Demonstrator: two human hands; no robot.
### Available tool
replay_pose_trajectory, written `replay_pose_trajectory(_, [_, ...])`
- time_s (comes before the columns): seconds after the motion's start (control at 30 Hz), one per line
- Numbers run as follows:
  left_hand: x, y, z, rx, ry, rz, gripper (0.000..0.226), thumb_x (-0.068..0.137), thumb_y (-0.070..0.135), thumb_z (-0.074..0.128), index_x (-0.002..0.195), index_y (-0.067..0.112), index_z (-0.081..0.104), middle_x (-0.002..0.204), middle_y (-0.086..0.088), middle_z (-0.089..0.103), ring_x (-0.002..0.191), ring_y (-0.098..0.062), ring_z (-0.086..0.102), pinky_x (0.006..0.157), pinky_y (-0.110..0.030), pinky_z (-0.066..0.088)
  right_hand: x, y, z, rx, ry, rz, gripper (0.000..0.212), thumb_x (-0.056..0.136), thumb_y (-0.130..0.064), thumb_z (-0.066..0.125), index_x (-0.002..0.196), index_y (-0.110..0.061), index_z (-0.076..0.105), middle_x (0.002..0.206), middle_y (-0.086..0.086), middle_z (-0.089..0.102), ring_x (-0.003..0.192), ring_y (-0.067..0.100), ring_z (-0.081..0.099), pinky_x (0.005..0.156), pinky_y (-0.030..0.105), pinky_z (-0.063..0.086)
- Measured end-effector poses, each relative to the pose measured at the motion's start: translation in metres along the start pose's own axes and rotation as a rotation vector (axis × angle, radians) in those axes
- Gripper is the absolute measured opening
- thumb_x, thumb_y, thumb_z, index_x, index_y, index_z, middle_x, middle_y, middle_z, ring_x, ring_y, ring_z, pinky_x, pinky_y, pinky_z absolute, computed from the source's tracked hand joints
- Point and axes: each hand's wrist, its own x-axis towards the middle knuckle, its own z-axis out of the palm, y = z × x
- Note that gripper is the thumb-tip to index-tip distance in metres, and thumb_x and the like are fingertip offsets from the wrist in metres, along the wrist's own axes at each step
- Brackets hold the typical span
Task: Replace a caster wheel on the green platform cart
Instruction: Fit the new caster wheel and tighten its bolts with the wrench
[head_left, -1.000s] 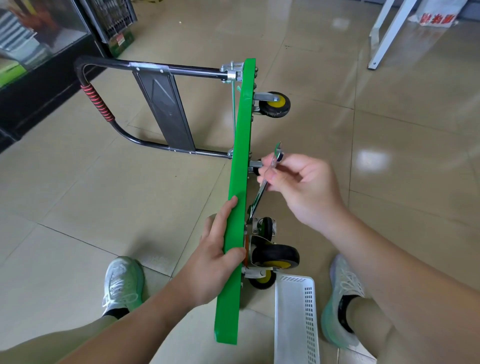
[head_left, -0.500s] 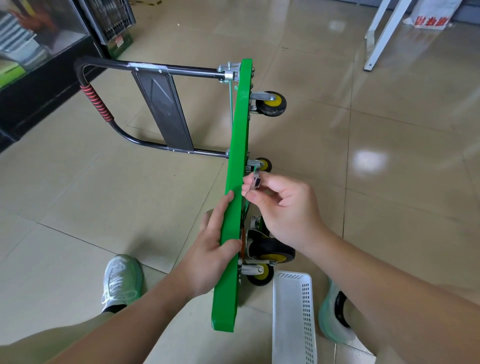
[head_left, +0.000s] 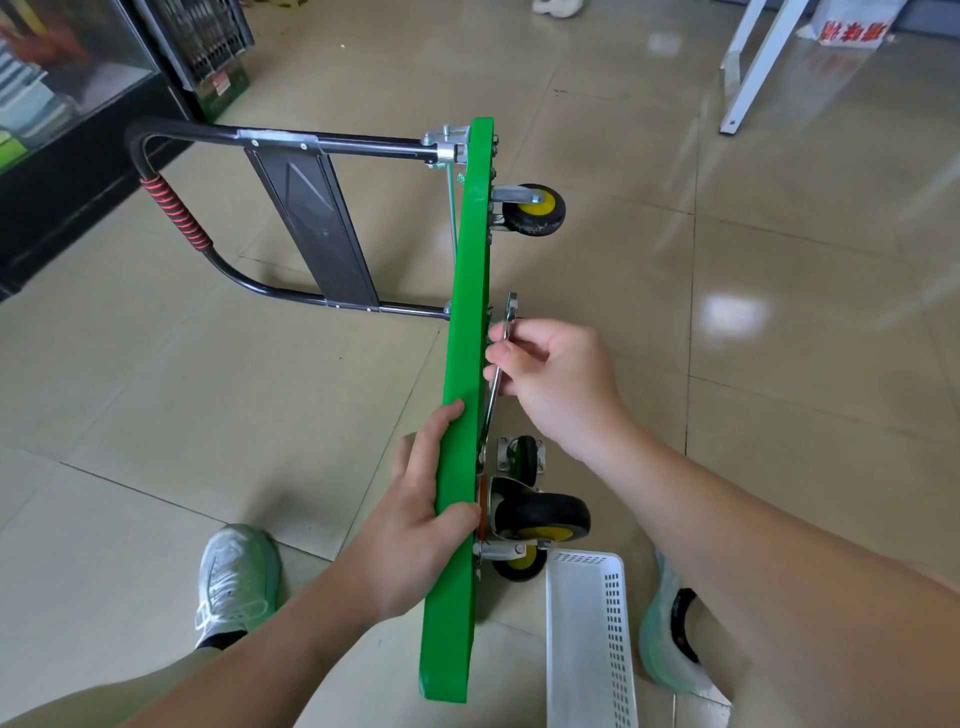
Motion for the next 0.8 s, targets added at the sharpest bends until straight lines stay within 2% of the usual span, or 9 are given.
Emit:
replay_pose_trajectory(0.13, [0.000, 0.002, -0.001, 0.009, -0.010, 0.001, 0.083, 0.082, 0.031, 0.054, 0.146, 0.067, 0.015, 0.133, 0.021, 0.038, 0.103, -0.001, 0.059, 0.090, -0.026, 0.053, 0.018, 0.006, 0.002, 0.079, 0.012, 0.187, 0.018, 0.095, -0.010, 0.067, 0.084, -0.023, 0.071, 0.083, 0.000, 0.074, 0.069, 0.011, 0.072, 0.070, 0.032, 0.063])
replay_pose_trajectory(0.27, [-0.001, 0.001, -0.002, 0.003, -0.012, 0.002, 0.084, 0.082, 0.030, 0.055, 0.145, 0.068, 0.015, 0.131, 0.023, 0.037, 0.105, 0.003, 0.057, 0.088, -0.015, 0.049, 0.033, 0.009, 0.006, 0.090, 0.012, 0.327, 0.015, 0.093, -0.010, 0.070, 0.081, -0.019, 0.071, 0.093, 0.009, 0.074, 0.086, 0.026, 0.074, 0.074, 0.039, 0.064])
replay_pose_trajectory(0.37, [0.000, 0.000, -0.001, 0.004, -0.007, -0.002, 0.084, 0.081, 0.029, 0.055, 0.145, 0.068, 0.015, 0.130, 0.023, 0.037, 0.106, 0.005, 0.056, 0.085, -0.009, 0.046, 0.038, 0.011, 0.008, 0.105, 0.007, 0.384, 0.014, 0.093, -0.008, 0.070, 0.082, -0.016, 0.070, 0.101, 0.014, 0.073, 0.089, 0.030, 0.073, 0.073, 0.039, 0.064])
replay_pose_trajectory(0.5, [0.002, -0.002, 0.001, -0.006, 0.003, -0.001, 0.084, 0.081, 0.029, 0.055, 0.145, 0.067, 0.016, 0.133, 0.022, 0.037, 0.110, 0.008, 0.053, 0.085, -0.005, 0.042, 0.034, 0.012, 0.008, 0.086, 0.013, 0.305, 0.015, 0.092, -0.011, 0.071, 0.080, -0.019, 0.075, 0.089, 0.009, 0.076, 0.080, 0.029, 0.076, 0.079, 0.048, 0.063])
replay_pose_trajectory(0.63, [0.001, -0.002, 0.003, -0.016, 0.023, 0.002, 0.084, 0.080, 0.028, 0.055, 0.145, 0.065, 0.018, 0.135, 0.021, 0.037, 0.108, 0.011, 0.052, 0.083, -0.001, 0.039, 0.025, -0.004, -0.002, 0.177, 0.028, 0.163, 0.017, 0.095, -0.007, 0.066, 0.082, -0.017, 0.073, 0.078, 0.002, 0.071, 0.064, 0.015, 0.069, 0.077, 0.040, 0.063])
replay_pose_trajectory(0.73, [0.001, -0.002, 0.004, -0.036, 0.036, 0.005, 0.085, 0.079, 0.027, 0.056, 0.148, 0.061, 0.020, 0.136, 0.020, 0.037, 0.108, 0.016, 0.051, 0.083, 0.001, 0.038, 0.009, -0.015, -0.009, 0.109, 0.000, -0.007, 0.021, 0.095, -0.005, 0.065, 0.089, -0.024, 0.071, 0.082, 0.000, 0.074, 0.073, 0.012, 0.074, 0.078, 0.034, 0.062])
replay_pose_trajectory(0.8, [0.001, -0.003, 0.005, -0.033, 0.045, 0.010, 0.085, 0.079, 0.027, 0.056, 0.149, 0.060, 0.020, 0.137, 0.020, 0.037, 0.110, 0.017, 0.050, 0.085, 0.000, 0.037, -0.005, -0.015, -0.011, 0.069, -0.016, -0.117, 0.024, 0.094, -0.005, 0.066, 0.093, -0.028, 0.072, 0.084, -0.002, 0.076, 0.081, 0.012, 0.075, 0.081, 0.036, 0.062])
